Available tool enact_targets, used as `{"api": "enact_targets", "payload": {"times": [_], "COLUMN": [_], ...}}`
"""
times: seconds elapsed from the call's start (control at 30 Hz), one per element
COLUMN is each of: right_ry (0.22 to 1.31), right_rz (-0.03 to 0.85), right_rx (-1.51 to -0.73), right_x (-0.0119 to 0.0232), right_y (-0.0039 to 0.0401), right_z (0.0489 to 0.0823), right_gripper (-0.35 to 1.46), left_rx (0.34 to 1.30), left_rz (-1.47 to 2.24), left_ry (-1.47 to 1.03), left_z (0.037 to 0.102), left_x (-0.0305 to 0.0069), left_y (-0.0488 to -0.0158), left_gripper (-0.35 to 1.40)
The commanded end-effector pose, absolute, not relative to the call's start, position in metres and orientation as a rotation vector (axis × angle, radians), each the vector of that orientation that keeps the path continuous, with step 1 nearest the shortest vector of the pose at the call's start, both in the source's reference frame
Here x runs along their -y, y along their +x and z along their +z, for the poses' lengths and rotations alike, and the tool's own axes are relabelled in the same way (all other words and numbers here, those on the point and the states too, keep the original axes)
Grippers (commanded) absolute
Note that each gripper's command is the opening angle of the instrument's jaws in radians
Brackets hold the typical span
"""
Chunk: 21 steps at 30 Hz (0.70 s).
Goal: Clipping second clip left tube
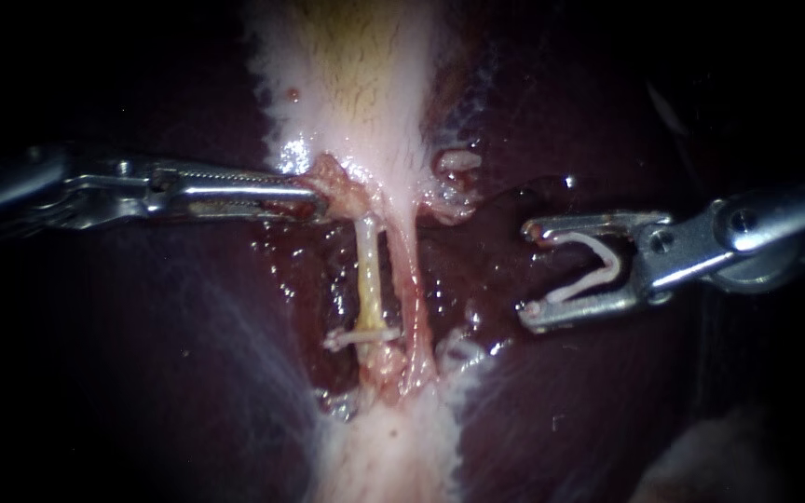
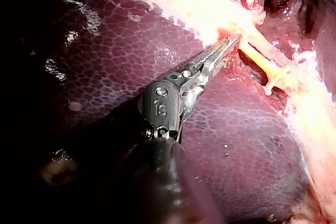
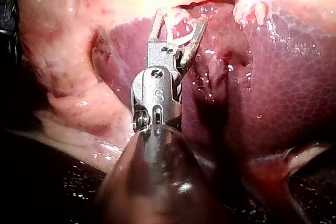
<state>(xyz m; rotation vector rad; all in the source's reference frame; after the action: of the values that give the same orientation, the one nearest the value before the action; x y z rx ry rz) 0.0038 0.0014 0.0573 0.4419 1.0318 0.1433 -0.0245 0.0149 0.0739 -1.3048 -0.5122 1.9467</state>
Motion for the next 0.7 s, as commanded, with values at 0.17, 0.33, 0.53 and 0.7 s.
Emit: {"api": "enact_targets", "payload": {"times": [0.17,0.33,0.53,0.7], "right_ry": [0.442,0.442,0.442,0.442], "right_rz": [0.143,0.143,0.143,0.143], "right_rx": [-1.032,-1.032,-1.032,-1.032], "right_x": [-0.0014,-0.0014,-0.0014,-0.0014], "right_y": [0.0039,0.0039,0.0039,0.0039], "right_z": [0.0573,0.0572,0.0572,0.0572], "right_gripper": [0.50,0.50,0.50,0.50], "left_rx": [0.521,0.536,0.544,0.538], "left_rz": [1.944,1.937,1.892,1.887], "left_ry": [-1.305,-1.307,-1.332,-1.355], "left_z": [0.0728,0.0703,0.0655,0.0621], "left_x": [-0.0152,-0.0155,-0.0160,-0.0155], "left_y": [-0.0238,-0.0226,-0.0208,-0.0200], "left_gripper": [-0.35,-0.35,-0.35,-0.35]}}
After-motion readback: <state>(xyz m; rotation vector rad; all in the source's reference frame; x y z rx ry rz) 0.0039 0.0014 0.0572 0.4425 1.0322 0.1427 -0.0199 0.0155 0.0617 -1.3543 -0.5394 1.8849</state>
